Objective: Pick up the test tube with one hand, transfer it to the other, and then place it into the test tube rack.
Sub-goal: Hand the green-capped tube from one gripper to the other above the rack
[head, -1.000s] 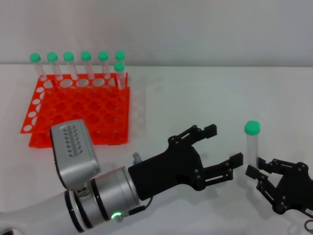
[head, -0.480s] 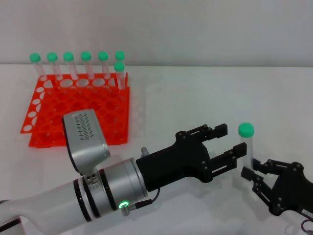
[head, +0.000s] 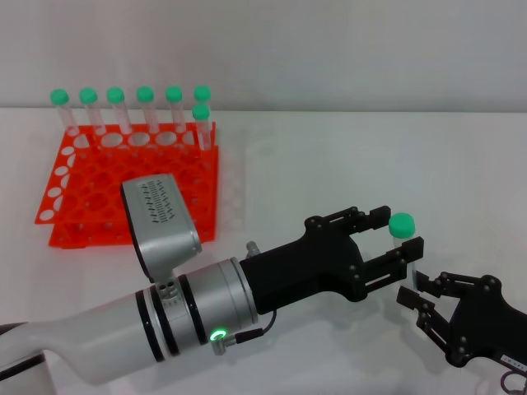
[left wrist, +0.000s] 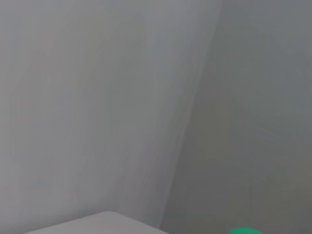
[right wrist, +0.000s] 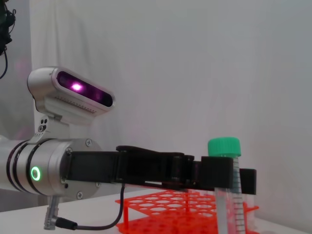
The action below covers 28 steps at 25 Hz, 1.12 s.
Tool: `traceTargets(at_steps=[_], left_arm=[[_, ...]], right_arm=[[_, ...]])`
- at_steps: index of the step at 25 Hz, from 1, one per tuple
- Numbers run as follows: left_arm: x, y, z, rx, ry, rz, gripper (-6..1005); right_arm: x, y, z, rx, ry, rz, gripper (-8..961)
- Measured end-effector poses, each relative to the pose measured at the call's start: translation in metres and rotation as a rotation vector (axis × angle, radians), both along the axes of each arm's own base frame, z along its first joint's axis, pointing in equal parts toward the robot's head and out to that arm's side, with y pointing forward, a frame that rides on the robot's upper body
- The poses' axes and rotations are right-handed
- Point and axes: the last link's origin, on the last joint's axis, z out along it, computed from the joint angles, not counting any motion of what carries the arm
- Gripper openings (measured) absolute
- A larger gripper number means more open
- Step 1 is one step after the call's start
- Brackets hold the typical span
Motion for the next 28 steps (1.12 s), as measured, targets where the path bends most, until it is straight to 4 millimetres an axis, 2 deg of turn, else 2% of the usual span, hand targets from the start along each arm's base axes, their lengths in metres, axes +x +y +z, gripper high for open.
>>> traceTargets(at_steps=[9, 20, 28], left_arm=[[0.001, -0.001, 0.0, 0.023, 0.0, -0.015, 482], [0.001, 0.002, 0.002, 0.066, 0.01, -0.031, 271], [-0.003, 0.005, 0.01, 0.155, -0.018, -0.019, 266]], right_arm=[[0.001, 0.001, 0.0, 0.001, -0.006, -0.007, 283], [0.002, 0.005, 0.0, 0.016, -0.017, -0.013, 297], [0.007, 0.011, 0.004, 0.077, -0.035, -0.051, 306]])
